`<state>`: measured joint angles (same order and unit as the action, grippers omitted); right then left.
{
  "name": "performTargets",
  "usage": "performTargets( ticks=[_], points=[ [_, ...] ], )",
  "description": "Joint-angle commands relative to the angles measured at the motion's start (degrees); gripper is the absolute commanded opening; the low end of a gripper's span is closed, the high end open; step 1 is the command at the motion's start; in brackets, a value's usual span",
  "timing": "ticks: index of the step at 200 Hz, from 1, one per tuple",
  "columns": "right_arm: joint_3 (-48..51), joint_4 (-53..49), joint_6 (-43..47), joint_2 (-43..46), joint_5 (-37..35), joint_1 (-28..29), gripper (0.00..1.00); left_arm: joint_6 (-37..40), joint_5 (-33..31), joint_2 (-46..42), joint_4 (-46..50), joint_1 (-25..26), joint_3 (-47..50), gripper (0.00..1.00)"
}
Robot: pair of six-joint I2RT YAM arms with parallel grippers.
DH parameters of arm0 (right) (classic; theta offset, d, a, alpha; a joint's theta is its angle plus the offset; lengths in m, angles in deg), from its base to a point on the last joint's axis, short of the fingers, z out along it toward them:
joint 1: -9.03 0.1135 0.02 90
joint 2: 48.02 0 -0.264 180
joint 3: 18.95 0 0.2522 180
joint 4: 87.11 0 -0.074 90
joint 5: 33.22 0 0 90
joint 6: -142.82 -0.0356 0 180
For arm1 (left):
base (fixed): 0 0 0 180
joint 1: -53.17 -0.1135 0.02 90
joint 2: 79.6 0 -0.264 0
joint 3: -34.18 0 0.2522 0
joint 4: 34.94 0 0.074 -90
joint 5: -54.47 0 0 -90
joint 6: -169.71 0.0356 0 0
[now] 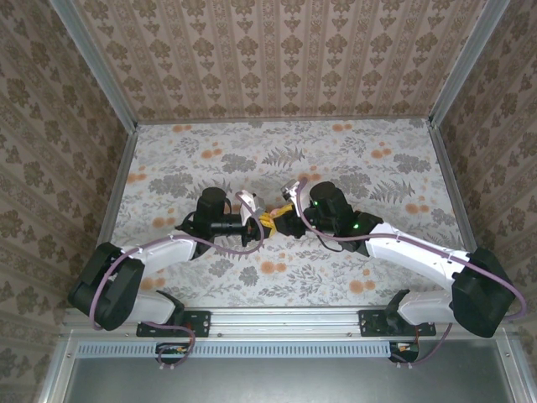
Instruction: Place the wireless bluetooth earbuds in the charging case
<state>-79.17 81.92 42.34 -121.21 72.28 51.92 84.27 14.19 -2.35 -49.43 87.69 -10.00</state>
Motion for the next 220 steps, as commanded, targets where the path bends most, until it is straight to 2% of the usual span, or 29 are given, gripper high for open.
performTargets(
  ticks=[1,79,90,110,135,165,185,220],
  points=[
    [-1.34,-1.28,0.29,1.26,0.49,0.25,0.35,-0.21,1.37,-0.99,-0.37,0.37,-2.00,0.11],
    [-0.94,-0.24,-0.76,8.16,2.49,-1.10,0.45,0.32,1.86,-1.58,0.21,0.37,-1.97,0.11],
    [-0.40,-0.07,-0.70,9.67,3.30,-1.81,0.49,0.49,2.00,-1.90,0.41,0.37,-2.06,0.11],
    [1.30,1.01,0.16,12.65,4.19,-3.43,0.65,0.51,2.16,-2.70,0.61,0.37,-2.01,0.11],
    [2.69,0.39,3.14,15.43,8.65,-6.77,0.83,0.23,3.27,-3.55,0.64,0.37,-1.99,0.11],
    [0.31,-6.87,13.16,15.29,19.81,-11.50,0.87,0.18,4.11,-4.34,0.60,0.54,-2.13,0.11],
    [-2.18,-12.41,18.56,13.94,23.06,-13.75,0.90,0.27,4.18,-4.65,0.69,0.63,-2.17,0.11],
    [-2.81,-13.60,23.93,11.80,29.17,-16.69,0.89,0.40,4.54,-5.35,0.84,0.81,-2.28,0.11]
  ],
)
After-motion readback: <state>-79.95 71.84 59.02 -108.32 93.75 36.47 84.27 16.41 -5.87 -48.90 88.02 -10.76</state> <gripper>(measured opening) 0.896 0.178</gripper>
